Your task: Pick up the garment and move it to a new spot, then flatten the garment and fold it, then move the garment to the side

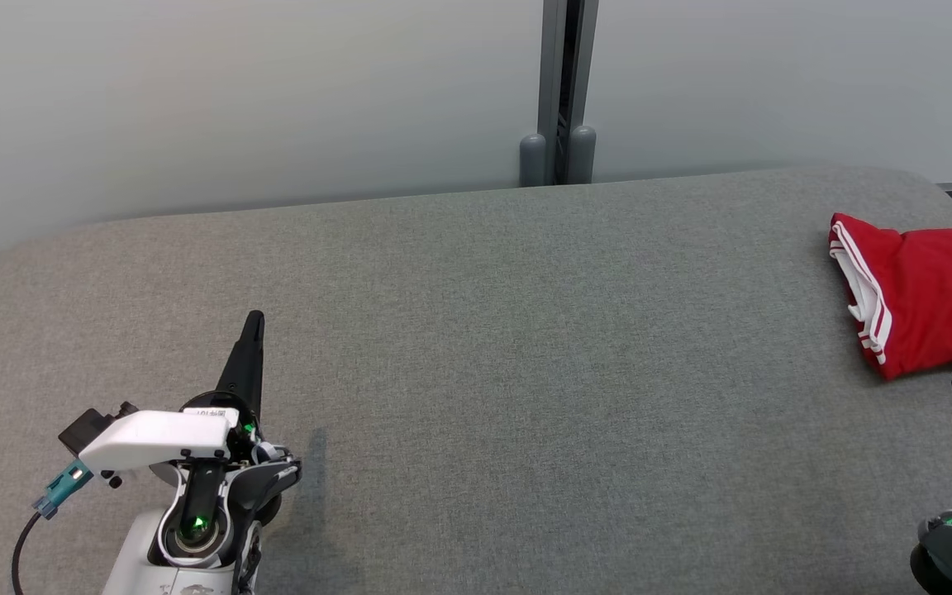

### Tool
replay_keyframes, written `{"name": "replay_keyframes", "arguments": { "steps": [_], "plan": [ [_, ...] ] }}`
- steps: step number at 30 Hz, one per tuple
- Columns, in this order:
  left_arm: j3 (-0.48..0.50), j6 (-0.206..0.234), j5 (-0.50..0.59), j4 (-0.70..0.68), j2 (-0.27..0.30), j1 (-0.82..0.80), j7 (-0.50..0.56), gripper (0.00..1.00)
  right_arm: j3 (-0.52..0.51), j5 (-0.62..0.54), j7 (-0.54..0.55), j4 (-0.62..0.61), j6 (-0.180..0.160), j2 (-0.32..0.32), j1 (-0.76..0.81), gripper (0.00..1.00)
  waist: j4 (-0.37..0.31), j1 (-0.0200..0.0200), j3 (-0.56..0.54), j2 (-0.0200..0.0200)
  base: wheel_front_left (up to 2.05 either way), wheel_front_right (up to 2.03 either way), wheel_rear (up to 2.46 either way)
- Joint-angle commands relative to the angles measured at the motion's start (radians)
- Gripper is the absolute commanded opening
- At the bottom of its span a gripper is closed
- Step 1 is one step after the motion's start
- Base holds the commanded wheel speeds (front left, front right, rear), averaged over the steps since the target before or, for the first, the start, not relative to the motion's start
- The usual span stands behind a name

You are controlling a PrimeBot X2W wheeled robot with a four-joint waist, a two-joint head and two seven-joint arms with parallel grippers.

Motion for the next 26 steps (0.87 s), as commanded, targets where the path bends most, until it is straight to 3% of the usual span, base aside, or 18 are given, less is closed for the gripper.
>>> {"name": "replay_keyframes", "arguments": {
  "steps": [1,26],
  "plan": [
    [0.004,-0.004,-0.001,0.0,0.006,-0.009,0.003,0.0,-0.001,0.004,0.003,-0.001,0.0,-0.004,-0.008,0.0,0.0,-0.0001,0.0,0.0,0.0,0.0,0.0],
    [0.004,-0.004,-0.001,0.0,0.006,-0.009,0.003,0.0,-0.001,0.004,0.003,-0.001,0.0,-0.004,-0.008,0.0,0.0,-0.0001,0.0,0.0,0.0,0.0,0.0]
  ]
}}
